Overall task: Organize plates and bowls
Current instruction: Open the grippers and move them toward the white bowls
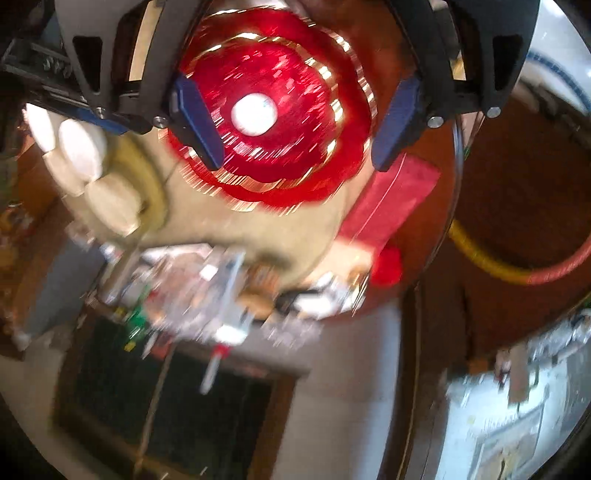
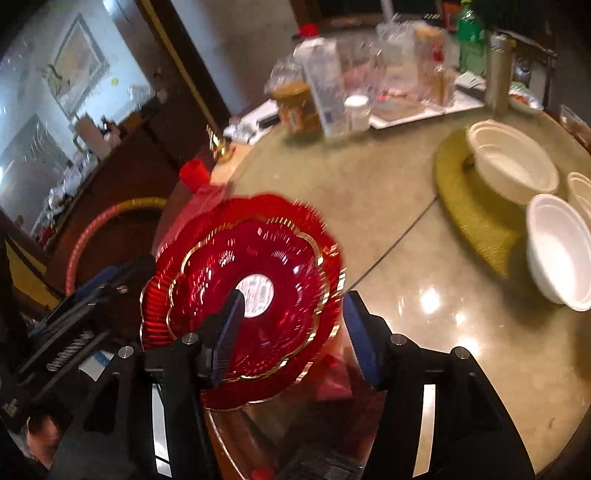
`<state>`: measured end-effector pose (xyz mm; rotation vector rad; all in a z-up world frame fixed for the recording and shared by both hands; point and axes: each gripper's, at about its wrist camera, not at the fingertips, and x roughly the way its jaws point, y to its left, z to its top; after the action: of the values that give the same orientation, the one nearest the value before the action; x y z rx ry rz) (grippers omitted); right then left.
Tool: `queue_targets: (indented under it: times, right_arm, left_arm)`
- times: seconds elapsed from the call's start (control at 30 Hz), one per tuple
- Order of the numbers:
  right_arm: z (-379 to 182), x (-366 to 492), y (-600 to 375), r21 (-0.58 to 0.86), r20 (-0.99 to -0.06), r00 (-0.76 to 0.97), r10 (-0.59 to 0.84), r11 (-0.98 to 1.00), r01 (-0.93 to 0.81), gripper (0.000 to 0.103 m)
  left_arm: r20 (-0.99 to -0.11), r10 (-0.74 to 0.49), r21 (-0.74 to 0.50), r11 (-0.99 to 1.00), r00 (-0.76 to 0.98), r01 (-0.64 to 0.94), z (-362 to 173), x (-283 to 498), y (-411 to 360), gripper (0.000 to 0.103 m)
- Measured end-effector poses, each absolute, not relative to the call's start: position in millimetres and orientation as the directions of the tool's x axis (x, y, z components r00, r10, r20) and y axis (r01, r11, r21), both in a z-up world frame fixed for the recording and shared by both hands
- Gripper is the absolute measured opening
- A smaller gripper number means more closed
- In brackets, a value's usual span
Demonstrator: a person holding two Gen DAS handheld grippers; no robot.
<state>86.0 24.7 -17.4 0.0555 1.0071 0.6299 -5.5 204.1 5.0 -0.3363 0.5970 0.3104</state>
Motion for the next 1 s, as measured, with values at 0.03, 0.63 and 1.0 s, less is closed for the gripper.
queue_targets:
  times: [0.03, 0.63, 1.0]
  right_arm:
    - [-11, 86, 14, 0.346, -0.751, 0.392, 0.531, 0.822, -0.452, 0.056]
    - [-40, 28, -168, 0.249, -0.761, 0.537, 0.365, 0.928, -0.277, 0.103]
    - [-8, 20, -215, 0.192, -0.543, 0.776, 0.321, 0.947, -0.258, 0.103]
  left_arm:
    - [-0.566, 0.182, -0.217, 0.908, 0.804, -0.358, 10, -7, 198, 0.092]
    - [-0.555, -0.144, -0.014, 0.986, 0.819, 0.164, -3, 22, 25, 0.103]
    - [-0.567, -0.115, -0.077, 0.993, 0.815, 0.087, -15, 43, 9, 0.103]
